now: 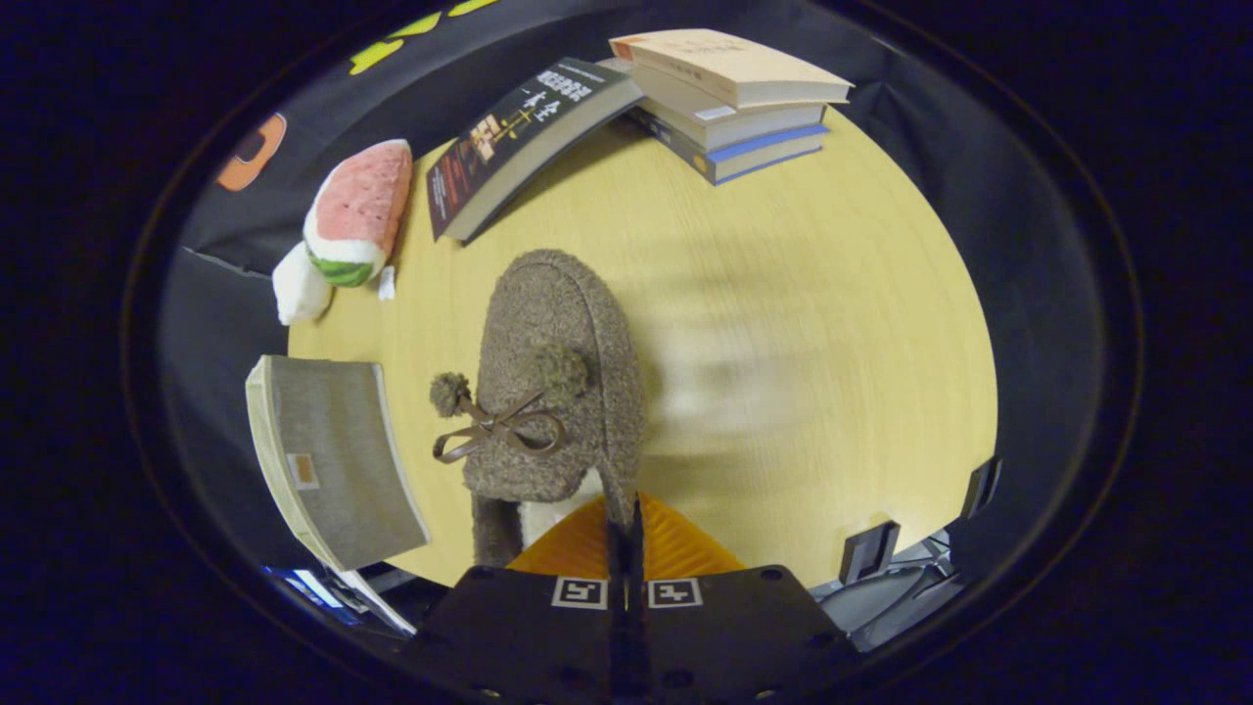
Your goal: Open the storage box then place both shoes into the box .Put the left shoe in first, then the right shoe, with the right side of both shoes facing outward in a uniform manner.
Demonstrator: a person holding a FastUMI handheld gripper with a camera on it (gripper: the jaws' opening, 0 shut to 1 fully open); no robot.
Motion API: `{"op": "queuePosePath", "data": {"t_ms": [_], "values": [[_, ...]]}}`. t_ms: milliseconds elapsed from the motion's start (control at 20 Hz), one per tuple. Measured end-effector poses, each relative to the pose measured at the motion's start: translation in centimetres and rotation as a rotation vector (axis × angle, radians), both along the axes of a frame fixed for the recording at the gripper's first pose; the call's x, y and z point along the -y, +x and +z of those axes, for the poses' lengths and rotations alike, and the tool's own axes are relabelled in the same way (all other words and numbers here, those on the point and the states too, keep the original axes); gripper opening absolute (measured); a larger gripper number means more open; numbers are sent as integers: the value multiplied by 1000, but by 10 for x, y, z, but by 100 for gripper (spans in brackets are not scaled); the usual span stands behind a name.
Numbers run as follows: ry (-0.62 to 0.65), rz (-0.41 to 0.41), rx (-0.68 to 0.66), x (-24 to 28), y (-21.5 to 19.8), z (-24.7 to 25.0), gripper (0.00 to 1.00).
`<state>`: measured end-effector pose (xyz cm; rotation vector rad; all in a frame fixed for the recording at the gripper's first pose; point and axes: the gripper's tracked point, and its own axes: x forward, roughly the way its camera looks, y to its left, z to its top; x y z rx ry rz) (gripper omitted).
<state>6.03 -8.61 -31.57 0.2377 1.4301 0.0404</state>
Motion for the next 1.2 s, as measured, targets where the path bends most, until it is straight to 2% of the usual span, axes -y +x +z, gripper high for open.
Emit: {"op": "queuePosePath", "data": {"t_ms": [400, 800, 1000, 1200], "values": [[0, 137, 122, -95, -15, 87, 1], [7, 292, 139, -232, -35, 106, 0], [34, 306, 121, -299, -44, 93, 1], [2, 257, 91, -335, -42, 60, 1]]}}
